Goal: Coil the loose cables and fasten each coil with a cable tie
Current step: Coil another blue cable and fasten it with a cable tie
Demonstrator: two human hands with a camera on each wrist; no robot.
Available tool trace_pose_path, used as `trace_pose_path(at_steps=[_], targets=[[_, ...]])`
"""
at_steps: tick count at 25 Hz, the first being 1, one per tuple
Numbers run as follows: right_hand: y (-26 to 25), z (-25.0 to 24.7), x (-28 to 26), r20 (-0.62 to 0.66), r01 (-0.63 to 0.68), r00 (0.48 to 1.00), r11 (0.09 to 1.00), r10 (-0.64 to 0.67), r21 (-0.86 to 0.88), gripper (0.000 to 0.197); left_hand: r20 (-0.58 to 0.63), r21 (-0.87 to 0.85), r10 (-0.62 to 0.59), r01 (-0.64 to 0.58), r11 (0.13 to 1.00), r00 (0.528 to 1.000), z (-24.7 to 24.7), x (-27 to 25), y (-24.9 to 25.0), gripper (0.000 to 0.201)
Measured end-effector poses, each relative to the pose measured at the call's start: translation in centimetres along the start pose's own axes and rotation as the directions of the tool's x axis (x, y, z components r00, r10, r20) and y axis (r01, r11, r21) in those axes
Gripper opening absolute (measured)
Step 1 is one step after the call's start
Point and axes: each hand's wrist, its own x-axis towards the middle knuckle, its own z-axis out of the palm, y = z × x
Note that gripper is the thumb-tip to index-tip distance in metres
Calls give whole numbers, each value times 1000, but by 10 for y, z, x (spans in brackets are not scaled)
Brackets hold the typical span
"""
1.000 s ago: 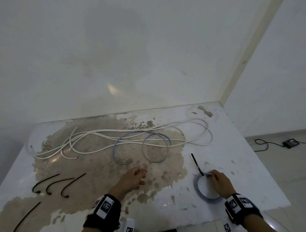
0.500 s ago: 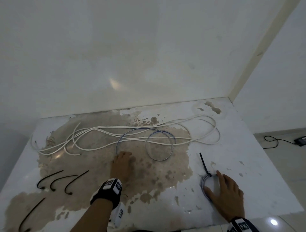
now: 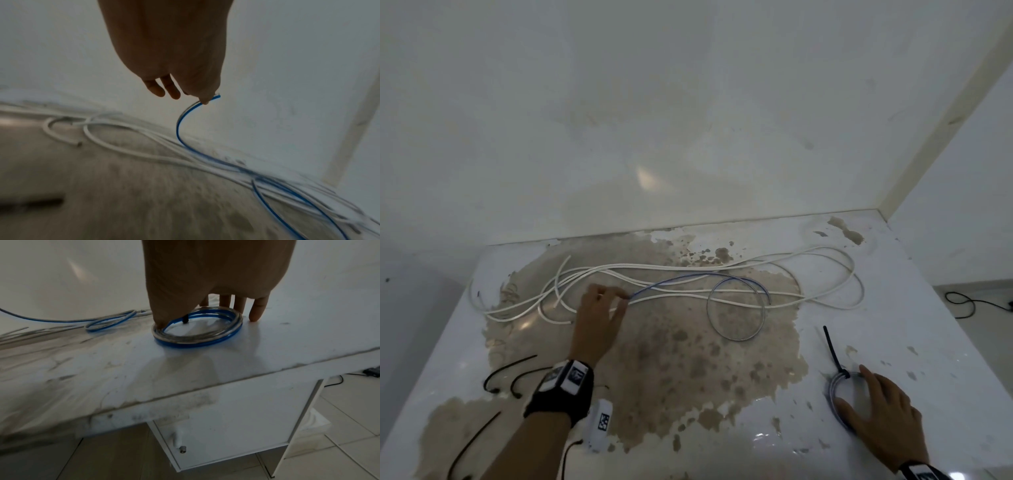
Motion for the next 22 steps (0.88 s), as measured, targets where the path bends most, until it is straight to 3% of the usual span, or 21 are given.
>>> trace_pose_path(at_steps=[3,5,7,9,11,15,17,19,22], targets=[[-6,-3,2,23,-52,998,997,50,60,88,122,-37,-2,7,999,993,-41,16,-5,10],[-9,-4,3,34,-89,996,992,87,88,92,228,-231,-124,177,957,966,-51,19,-6,10],[-13,-5,1,25,-108,994,985,105,137,103,225,-424,-267,341,839,937,-54,20,-13,16],[-17,-7,0,29,-128,992,978,125,166,107,180,-508,-330,375,775,927,-54,19,-21,19],[-20,-10,0,50,-154,988,970,147,188,100,173,-564,-311,353,747,935,-53,17,-26,5],[-27,-17,3,73,-197,980,953,185,230,84,213,-619,-300,366,695,930,-64,22,-28,27],[-30,-20,2,72,-215,976,949,204,229,95,312,-645,-291,427,634,904,-70,27,-22,25],[-33,-26,0,30,-214,977,947,213,238,112,438,-692,-285,522,498,852,-78,30,-7,22],[-58,-44,8,-190,-82,972,957,138,278,128,538,-734,-199,571,368,819,-93,36,27,23]])
